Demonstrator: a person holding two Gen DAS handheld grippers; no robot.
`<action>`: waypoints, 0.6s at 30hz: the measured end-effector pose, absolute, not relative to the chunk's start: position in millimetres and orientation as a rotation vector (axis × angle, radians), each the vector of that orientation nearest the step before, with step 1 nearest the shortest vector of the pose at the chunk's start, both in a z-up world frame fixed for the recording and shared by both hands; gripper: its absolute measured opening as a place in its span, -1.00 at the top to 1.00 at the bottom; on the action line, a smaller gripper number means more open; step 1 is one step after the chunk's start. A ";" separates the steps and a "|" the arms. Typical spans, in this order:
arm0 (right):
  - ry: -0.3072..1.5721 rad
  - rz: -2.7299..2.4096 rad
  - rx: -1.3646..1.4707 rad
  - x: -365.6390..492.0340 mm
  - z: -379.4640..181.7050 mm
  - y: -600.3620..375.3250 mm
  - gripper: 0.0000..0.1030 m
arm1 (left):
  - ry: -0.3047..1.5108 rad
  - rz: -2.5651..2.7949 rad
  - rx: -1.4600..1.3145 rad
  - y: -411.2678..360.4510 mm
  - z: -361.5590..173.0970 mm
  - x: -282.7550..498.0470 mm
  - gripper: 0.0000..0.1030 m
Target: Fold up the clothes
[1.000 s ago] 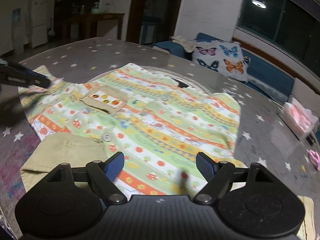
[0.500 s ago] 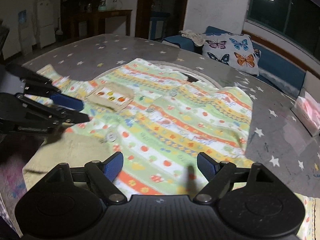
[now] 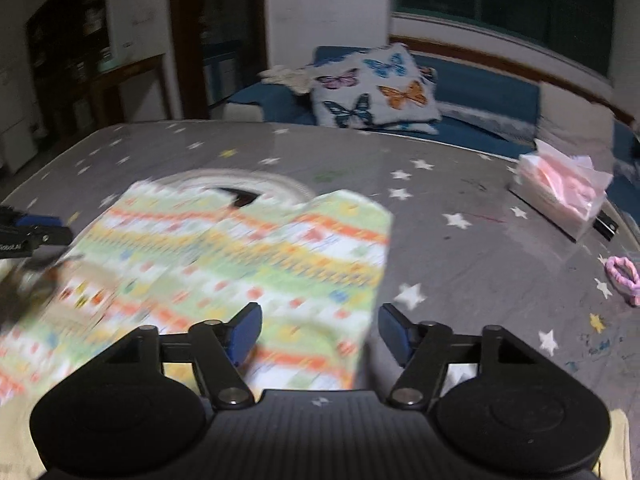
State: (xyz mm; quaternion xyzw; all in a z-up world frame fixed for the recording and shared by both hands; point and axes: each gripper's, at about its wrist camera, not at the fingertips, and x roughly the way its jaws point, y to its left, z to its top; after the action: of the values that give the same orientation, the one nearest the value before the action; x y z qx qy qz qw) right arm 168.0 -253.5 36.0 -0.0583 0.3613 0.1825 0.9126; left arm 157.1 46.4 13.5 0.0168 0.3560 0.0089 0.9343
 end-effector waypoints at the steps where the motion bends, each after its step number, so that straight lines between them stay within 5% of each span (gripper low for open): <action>1: 0.746 0.363 -0.106 176.5 35.1 -255.9 -0.17 | 0.731 0.028 0.029 49.6 13.2 166.0 0.42; 14: 0.794 0.307 0.037 261.5 16.3 -262.8 0.17 | 0.789 0.077 0.020 66.9 -3.2 238.5 0.43; 16: 0.805 0.304 0.057 269.5 13.6 -262.3 0.24 | 0.784 0.076 0.029 65.9 -4.1 240.8 0.55; 18: 0.816 0.307 0.072 274.7 10.5 -262.0 0.48 | 0.779 0.070 0.030 65.9 -3.9 242.5 0.88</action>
State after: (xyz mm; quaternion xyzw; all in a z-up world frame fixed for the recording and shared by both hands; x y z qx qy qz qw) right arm 274.7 -262.0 10.6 0.0348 0.3950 0.1488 0.9059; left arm 242.5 65.9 -3.9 0.0147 0.3796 0.0340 0.9244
